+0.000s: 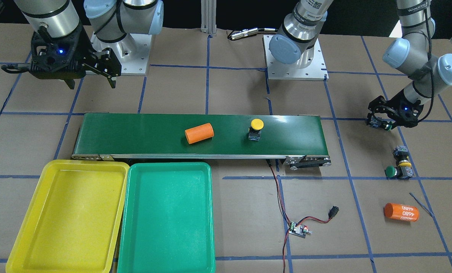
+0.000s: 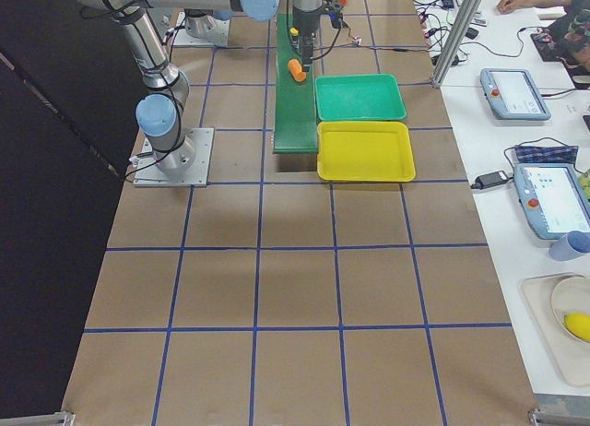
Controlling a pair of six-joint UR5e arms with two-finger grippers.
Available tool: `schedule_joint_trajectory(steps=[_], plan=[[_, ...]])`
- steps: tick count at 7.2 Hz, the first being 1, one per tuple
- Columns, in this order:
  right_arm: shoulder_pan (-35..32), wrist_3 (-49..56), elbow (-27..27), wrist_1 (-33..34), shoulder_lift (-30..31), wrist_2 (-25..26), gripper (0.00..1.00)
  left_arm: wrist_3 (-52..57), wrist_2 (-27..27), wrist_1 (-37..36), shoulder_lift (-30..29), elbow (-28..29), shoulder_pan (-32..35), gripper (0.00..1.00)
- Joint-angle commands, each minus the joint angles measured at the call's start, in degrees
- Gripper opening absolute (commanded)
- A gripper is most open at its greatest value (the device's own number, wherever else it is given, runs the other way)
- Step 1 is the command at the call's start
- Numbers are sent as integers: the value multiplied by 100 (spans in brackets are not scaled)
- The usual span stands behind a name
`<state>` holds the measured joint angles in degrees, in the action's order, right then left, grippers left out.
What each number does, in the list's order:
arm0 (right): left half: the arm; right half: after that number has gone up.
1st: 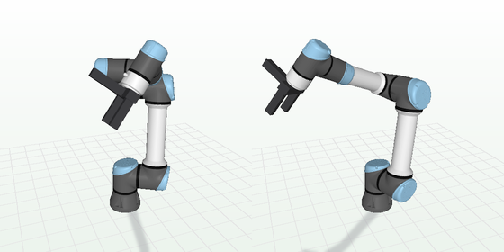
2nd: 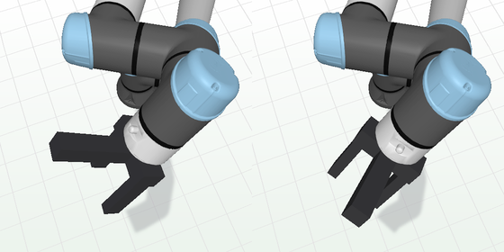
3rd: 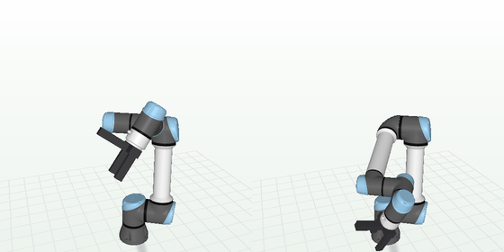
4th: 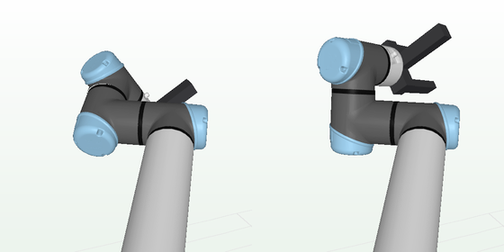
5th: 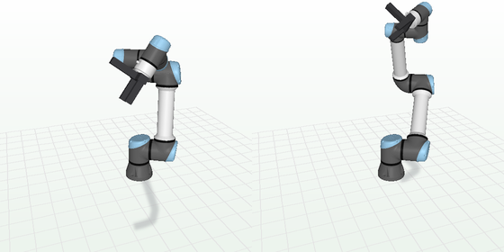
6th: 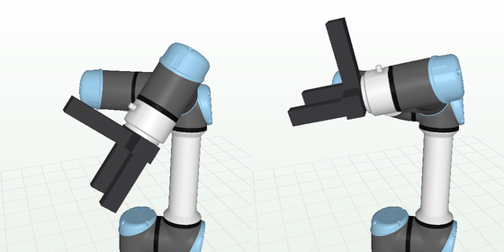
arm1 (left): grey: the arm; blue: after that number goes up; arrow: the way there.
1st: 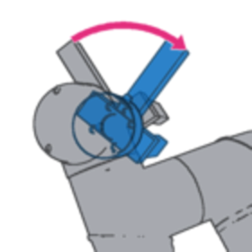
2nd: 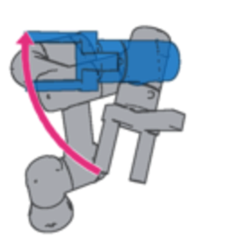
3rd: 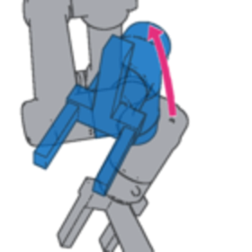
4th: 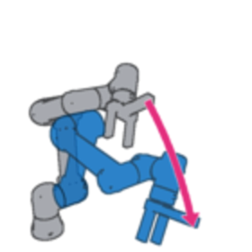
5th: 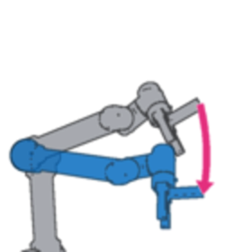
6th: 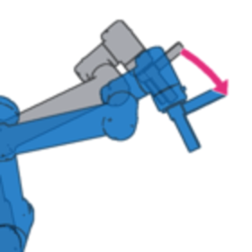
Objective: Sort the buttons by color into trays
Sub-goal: 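Place the green button on the belt while the right gripper lowers to belt end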
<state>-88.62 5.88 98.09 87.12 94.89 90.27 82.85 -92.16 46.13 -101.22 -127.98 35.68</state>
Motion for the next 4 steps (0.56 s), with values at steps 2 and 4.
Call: schedule_joint_trajectory(steps=[2, 4], plan=[[-769, -297, 456, -73, -75, -54, 100, -137, -48, -78, 5, 45, 9, 29], [-903, -71, 553, -90, -14, -54, 100, -1072, 22, 315, 356, 80, 167, 20]])
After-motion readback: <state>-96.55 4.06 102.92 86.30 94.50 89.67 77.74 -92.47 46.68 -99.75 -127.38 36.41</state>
